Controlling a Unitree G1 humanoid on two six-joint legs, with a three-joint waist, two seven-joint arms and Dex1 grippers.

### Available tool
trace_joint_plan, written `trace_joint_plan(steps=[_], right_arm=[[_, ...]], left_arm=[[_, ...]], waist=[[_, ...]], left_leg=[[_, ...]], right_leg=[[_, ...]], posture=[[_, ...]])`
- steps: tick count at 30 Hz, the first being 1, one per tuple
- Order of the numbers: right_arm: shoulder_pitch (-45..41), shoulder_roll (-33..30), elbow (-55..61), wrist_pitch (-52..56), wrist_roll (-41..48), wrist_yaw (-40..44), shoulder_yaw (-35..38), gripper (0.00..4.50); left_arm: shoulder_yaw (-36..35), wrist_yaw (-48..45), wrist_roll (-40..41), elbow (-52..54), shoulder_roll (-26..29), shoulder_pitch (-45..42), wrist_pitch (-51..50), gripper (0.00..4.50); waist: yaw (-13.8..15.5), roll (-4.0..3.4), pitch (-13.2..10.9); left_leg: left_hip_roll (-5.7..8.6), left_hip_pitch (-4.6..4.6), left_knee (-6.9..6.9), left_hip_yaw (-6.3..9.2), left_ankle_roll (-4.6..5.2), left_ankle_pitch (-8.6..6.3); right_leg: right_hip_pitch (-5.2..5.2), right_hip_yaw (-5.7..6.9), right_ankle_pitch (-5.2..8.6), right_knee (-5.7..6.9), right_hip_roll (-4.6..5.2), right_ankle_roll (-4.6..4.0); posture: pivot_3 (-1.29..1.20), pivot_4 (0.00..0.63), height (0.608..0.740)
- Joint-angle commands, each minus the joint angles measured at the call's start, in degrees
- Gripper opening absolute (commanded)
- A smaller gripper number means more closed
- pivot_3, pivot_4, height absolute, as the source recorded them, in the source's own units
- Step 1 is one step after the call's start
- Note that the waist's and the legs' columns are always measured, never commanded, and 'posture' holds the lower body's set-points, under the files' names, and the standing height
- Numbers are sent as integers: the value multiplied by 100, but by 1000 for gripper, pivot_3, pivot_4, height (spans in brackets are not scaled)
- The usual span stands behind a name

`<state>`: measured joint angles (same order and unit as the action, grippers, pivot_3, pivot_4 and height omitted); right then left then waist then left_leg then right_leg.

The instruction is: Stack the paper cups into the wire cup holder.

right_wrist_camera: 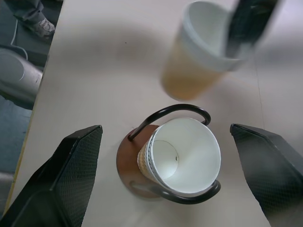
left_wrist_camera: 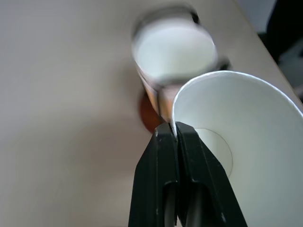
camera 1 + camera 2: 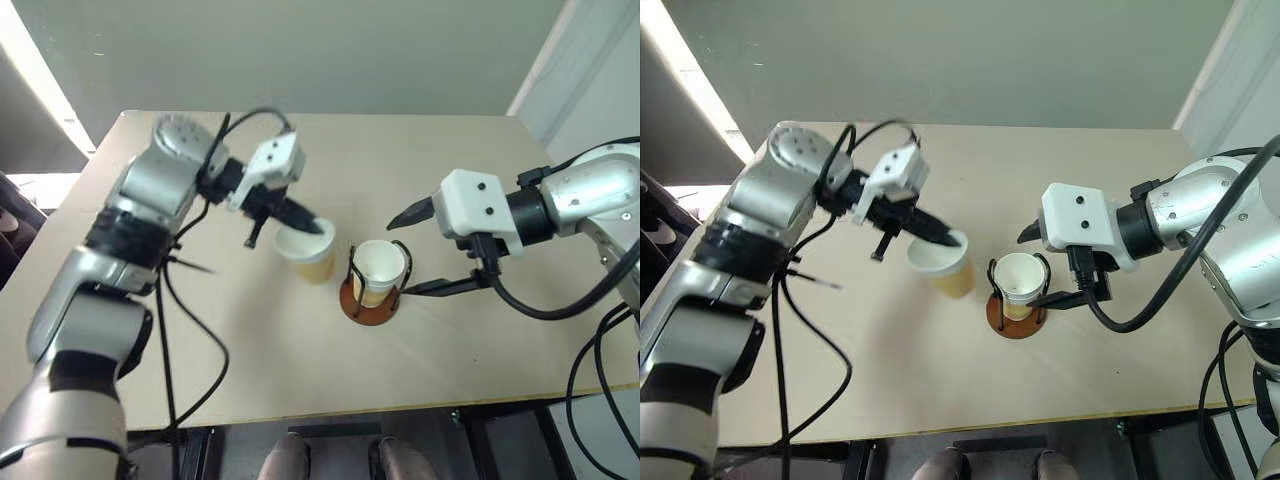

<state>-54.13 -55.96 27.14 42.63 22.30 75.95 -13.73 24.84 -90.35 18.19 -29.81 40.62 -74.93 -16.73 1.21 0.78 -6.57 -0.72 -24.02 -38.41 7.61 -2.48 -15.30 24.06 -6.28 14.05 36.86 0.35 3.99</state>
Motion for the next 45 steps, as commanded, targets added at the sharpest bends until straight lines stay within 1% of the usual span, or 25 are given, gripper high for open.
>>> trace_joint_plan(steps=[1, 4, 7, 12, 15, 17, 21, 27, 30, 37, 42, 45], right_arm=[[-58, -58, 37, -87, 2, 12, 112, 4500], [13, -142, 56, -58, 14, 61, 112, 4500], [129, -315, 64, -67, -12, 142, 135, 4500], [353, -725, -102, -44, -86, 128, 350, 4500], [646, -1129, -336, -278, -365, 100, 436, 4500], [808, -1291, -353, -259, -344, 91, 567, 4500], [868, -1247, -20, 175, 53, 11, 823, 4500], [744, -1212, 192, 482, 277, -162, 906, 4500], [695, -1238, 251, 571, 367, -212, 939, 4500], [705, -1296, 450, 822, 596, -336, 1043, 4500], [438, -1225, 562, 1325, 1219, -383, 1317, 4500], [352, -1296, 519, 1382, 1300, -438, 1359, 4500]], left_arm=[[-427, -212, -19, -600, -420, -779, 120, 14], [-479, -215, 97, -941, -850, -1225, 176, 14], [-412, -215, 195, -1081, -1092, -1422, 252, 14], [-106, -215, 378, -1069, -1176, -1481, 404, 14], [133, -215, 519, -981, -1132, -1398, 453, 14], [321, -215, 623, -880, -1072, -1309, 486, 14], [582, -215, 819, -747, -1017, -1195, 505, 14], [822, -215, 940, -738, -1065, -1117, 593, 14], [923, -215, 850, -827, -1127, -1085, 780, 14], [902, -215, 781, -1175, -1313, -1118, 987, 14], [927, -215, 664, -1415, -1408, -1149, 1212, 14], [922, -215, 609, -1538, -1458, -1182, 1304, 14]], waist=[[2, 0, 0], [-5, 0, 0], [-1, 0, 0], [7, -1, 0], [23, 0, 0], [40, 0, 0], [50, -1, -1], [60, -1, -1], [76, -1, -1], [97, -1, -1], [109, -1, -1], [117, -1, -1]], left_leg=[[1, -4, -5, -1, 3, -2], [1, -5, -7, -5, 22, -13], [1, -7, -8, -8, 26, -16], [2, -11, -12, -13, 27, -16], [3, -16, -21, -13, 29, -17], [3, -19, -27, -12, 33, -20], [5, -23, -52, -16, 35, -21], [10, -26, -76, -18, 40, -22], [15, -25, -79, -17, 44, -21], [24, -27, -78, -17, 45, -21], [36, -29, -77, -18, 47, -22], [44, -31, -79, -17, 51, -24]], right_leg=[[0, -1, -1, -2, 2, 2], [-2, -6, -1, -11, 8, 5], [-2, -7, 1, -17, 10, 10], [-1, -12, 5, -17, 12, 20], [-1, -13, 4, -15, 16, 27], [-1, -13, 2, -14, 20, 32], [-2, -16, -1, -6, 17, 40], [-8, -20, -11, -1, 14, 57], [-10, -21, -13, 1, 19, 60], [-8, -21, -10, 1, 28, 64], [-8, -22, -4, 0, 34, 73], [-8, -23, 0, 1, 40, 81]], posture=[[0, 150, 740], [0, 150, 740], [0, 150, 740], [0, 150, 740], [0, 150, 740], [0, 150, 740], [0, 150, 740], [0, 150, 740], [0, 150, 740], [0, 150, 740], [0, 150, 740], [0, 150, 740]])
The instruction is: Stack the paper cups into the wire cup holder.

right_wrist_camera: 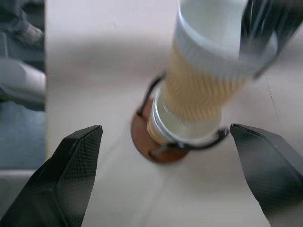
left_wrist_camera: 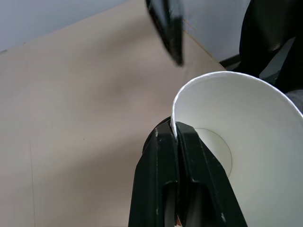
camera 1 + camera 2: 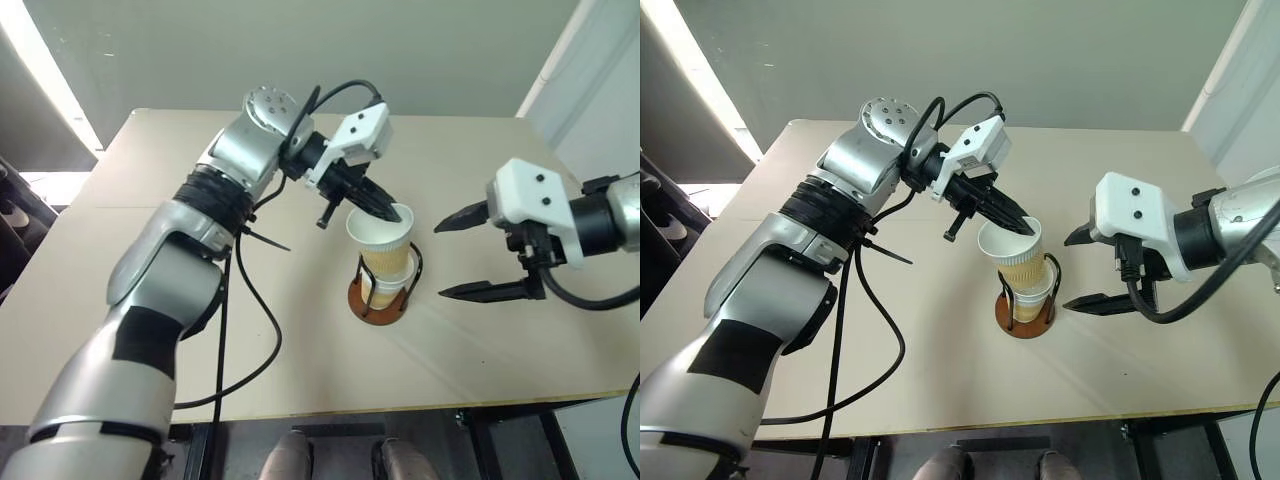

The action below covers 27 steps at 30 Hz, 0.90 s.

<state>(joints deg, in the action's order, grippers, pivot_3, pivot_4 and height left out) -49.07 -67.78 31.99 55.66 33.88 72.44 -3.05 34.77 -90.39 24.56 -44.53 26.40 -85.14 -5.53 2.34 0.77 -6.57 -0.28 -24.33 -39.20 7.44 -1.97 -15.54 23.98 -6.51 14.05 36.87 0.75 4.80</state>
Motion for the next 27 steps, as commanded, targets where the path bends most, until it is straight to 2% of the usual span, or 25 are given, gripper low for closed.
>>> trace_joint_plan(steps=[1, 14, 17, 27], right_arm=[[-168, -135, 30, 84, 147, -112, 295, 4500], [-61, -287, 152, 168, 387, -343, 391, 4500], [-21, -317, 168, 169, 424, -370, 413, 4500], [106, -391, 136, 86, 460, -401, 425, 4500]], left_arm=[[-79, -211, -37, -107, -58, -174, 206, 14], [26, -211, -346, -284, -313, -59, 560, 14], [142, -211, -267, -200, -305, -65, 419, 680], [135, -211, -287, -270, -420, -192, 423, 4290]], waist=[[6, 0, 0], [50, 0, 0], [52, 0, 0], [71, 0, 0]], left_leg=[[2, 0, -1, 1, 2, -1], [38, -8, -4, -1, 27, -6], [40, -9, -7, -1, 30, -8], [43, -14, -16, -2, 33, -10]], right_leg=[[-1, -1, 1, 0, 4, 2], [0, 0, 16, 2, 41, 27], [-1, 0, 18, 2, 45, 30], [-1, 0, 20, 5, 46, 33]], posture=[[0, 150, 740], [0, 150, 740], [0, 150, 740], [0, 150, 740]])
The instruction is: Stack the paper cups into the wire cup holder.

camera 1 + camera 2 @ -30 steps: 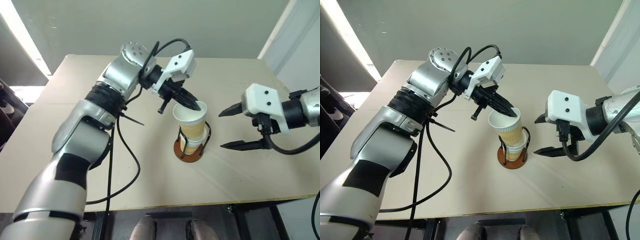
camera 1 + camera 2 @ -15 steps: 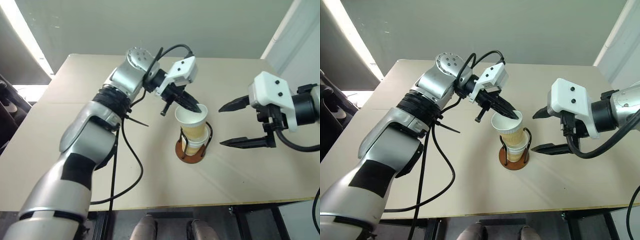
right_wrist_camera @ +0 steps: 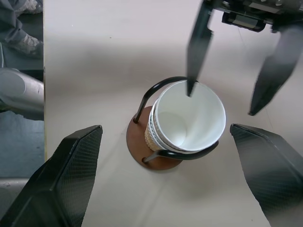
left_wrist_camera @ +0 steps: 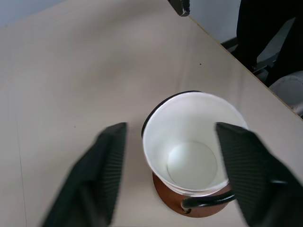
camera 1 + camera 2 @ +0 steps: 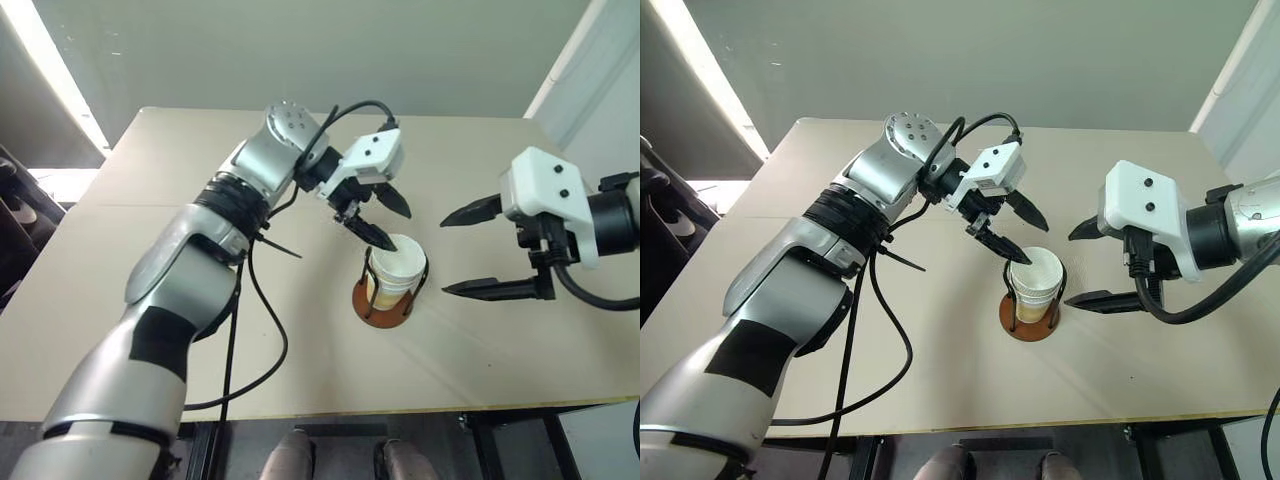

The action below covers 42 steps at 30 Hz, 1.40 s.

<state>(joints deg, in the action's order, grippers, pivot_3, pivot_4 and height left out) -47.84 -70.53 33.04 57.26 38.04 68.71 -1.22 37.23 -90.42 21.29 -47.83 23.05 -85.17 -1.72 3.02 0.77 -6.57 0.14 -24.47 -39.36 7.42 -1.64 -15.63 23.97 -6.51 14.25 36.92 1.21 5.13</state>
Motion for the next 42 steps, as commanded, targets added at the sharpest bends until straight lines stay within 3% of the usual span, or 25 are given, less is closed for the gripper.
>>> trace_joint_plan(steps=[1, 8, 11, 15, 20, 26, 30, 38, 42], right_arm=[[-20, -111, 27, -81, 44, -34, 238, 4500], [-178, 131, -112, -162, 3, -185, 108, 4500], [-241, 592, -260, -209, 7, -390, -27, 4500], [-272, 1021, -550, -290, -116, -541, -201, 4500], [-131, 1650, -1208, -433, -403, -970, -347, 4500], [572, 2399, -2209, -1133, -1029, -1808, -218, 4500], [879, 2627, -2712, -1597, -1300, -2073, -30, 4500], [1092, 2686, -3148, -1733, -1341, -1980, 167, 4500], [1060, 2680, -2929, -1292, -1009, -1903, 305, 4500]], left_arm=[[-172, -208, 0, 23, -130, -187, 64, 4478], [-1479, 165, 6, -28, -312, -227, -602, 4478], [-2362, 629, 530, 1132, 441, 385, -2035, 4478], [-3055, 1363, 763, 2808, 1233, 1566, -3139, 4478], [-3966, 2684, 1008, 4018, 1508, 2642, -4033, 4478], [-4899, 4374, 765, 4777, 1240, 3979, -3796, 4478], [-5123, 5016, 594, 4883, 1154, 4555, -3596, 4478], [-5176, 5488, 511, 4878, 1062, 4982, -3395, 4478], [-5224, 5518, 673, 4864, 994, 4915, -3437, 4478]], waist=[[8, 0, 0], [21, -1, 1], [-94, -8, 4], [-184, -29, 17], [-115, -23, 13], [-100, -24, 14], [-111, -24, 14], [-109, -24, 14], [-112, -24, 14]], left_leg=[[0, -1, -2, 0, 0, 0], [1, -11, -29, -3, 9, -5], [-1, -5, -32, -15, 9, -5], [2, 28, -23, -44, 8, -4], [2, 33, -38, -20, 8, -4], [6, 52, -58, -15, 10, -3], [4, 55, -56, -15, 9, 2], [3, 58, -54, -13, 0, 16], [2, 61, -47, -11, -8, 24]], right_leg=[[0, 0, 0, 1, 0, 0], [0, 2, 0, 5, -1, 8], [5, 6, -1, 10, -7, 13], [-5, 5, 5, 16, -20, 22], [-11, 19, 2, 17, -14, 18], [-39, 25, -9, 20, -11, 10], [-33, 26, -25, 22, -13, 0], [-41, 25, -49, 16, -19, -20], [-41, 24, -58, 15, -23, -28]], posture=[[0, 150, 740], [0, 150, 740], [0, 150, 740], [0, 150, 740], [0, 150, 740], [0, 150, 740], [0, 150, 740], [0, 150, 740], [0, 150, 740]])
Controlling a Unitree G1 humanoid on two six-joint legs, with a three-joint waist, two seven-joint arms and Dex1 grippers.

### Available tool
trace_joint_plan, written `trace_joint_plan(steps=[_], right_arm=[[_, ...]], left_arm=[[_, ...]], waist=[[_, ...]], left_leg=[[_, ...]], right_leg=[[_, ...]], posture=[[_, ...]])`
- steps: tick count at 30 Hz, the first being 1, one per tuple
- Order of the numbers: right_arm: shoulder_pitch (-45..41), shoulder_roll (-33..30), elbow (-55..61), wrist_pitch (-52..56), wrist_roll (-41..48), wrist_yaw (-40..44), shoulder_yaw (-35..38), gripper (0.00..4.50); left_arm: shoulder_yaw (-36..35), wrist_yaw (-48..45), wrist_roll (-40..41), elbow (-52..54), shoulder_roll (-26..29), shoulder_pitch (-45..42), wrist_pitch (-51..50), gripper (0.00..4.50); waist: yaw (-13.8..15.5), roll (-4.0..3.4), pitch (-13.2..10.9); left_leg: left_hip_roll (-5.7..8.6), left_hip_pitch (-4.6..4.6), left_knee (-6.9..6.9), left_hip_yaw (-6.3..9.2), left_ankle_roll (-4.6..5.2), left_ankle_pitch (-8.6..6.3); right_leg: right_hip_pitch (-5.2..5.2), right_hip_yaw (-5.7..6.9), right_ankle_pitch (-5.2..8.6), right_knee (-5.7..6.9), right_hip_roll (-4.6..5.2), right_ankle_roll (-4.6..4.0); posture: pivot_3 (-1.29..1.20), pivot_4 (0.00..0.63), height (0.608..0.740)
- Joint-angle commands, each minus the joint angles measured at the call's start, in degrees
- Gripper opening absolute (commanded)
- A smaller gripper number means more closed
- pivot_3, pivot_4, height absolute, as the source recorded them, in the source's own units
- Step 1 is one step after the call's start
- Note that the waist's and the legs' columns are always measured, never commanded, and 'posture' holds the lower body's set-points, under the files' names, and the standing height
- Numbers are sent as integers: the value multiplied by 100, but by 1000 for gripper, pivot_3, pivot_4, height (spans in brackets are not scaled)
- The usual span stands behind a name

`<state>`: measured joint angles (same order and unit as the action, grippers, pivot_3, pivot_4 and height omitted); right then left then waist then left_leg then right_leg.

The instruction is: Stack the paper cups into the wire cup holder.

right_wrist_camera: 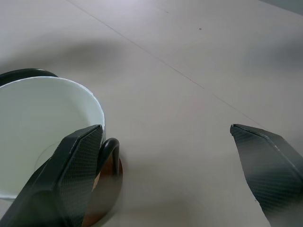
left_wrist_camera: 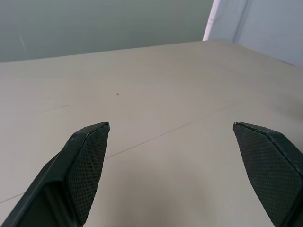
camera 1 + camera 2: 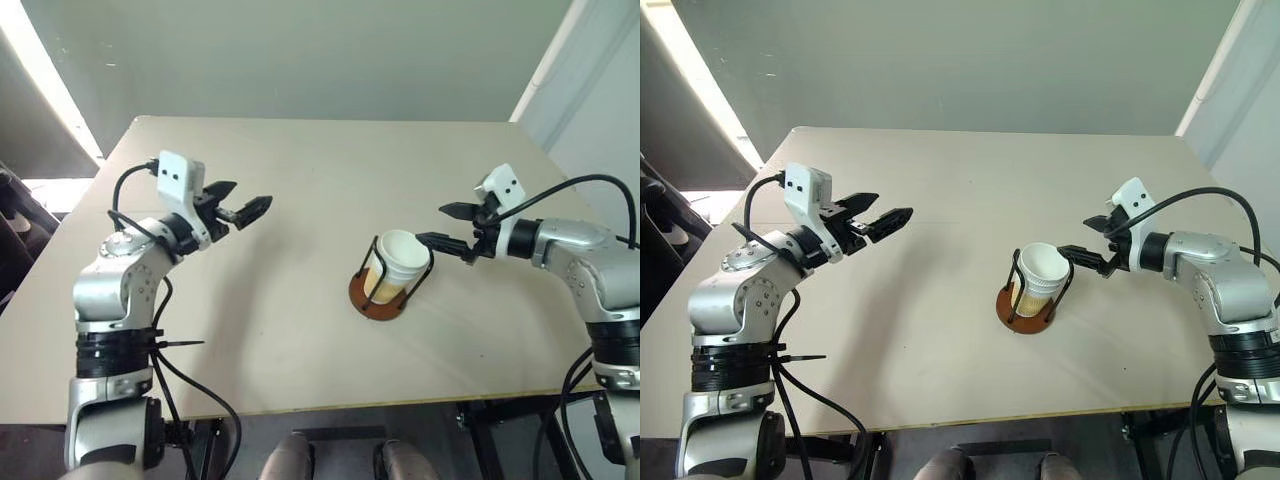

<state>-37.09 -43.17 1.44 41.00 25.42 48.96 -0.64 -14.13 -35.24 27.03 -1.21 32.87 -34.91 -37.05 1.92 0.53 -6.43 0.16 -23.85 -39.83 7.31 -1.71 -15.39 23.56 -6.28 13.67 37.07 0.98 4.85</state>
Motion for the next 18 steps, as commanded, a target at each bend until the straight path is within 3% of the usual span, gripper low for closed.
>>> trace_joint_plan(steps=[1, 9, 18], right_arm=[[-26, -82, 328, 515, 398, 128, 295, 4500], [-121, -237, 933, 1829, 1719, 355, 952, 4500], [19, -231, -35, 808, 685, -177, 782, 4500]], left_arm=[[-99, -22, 149, 207, 11, -125, 72, 4478], [2, -162, 353, 218, 40, -193, -72, 4478], [95, -368, 417, 215, 159, -192, -198, 4478]], waist=[[-1, 0, 0], [6, 1, -1], [4, 2, -2]], left_leg=[[0, 1, 3, 0, -3, 2], [0, 2, 47, -1, -24, 17], [-6, 14, 81, 11, -36, 31]], right_leg=[[0, -1, -2, 0, -1, -2], [7, -2, -2, -10, -20, -11], [14, -11, -6, -10, -18, -19]], posture=[[0, 150, 740], [0, 150, 740], [0, 150, 740]])
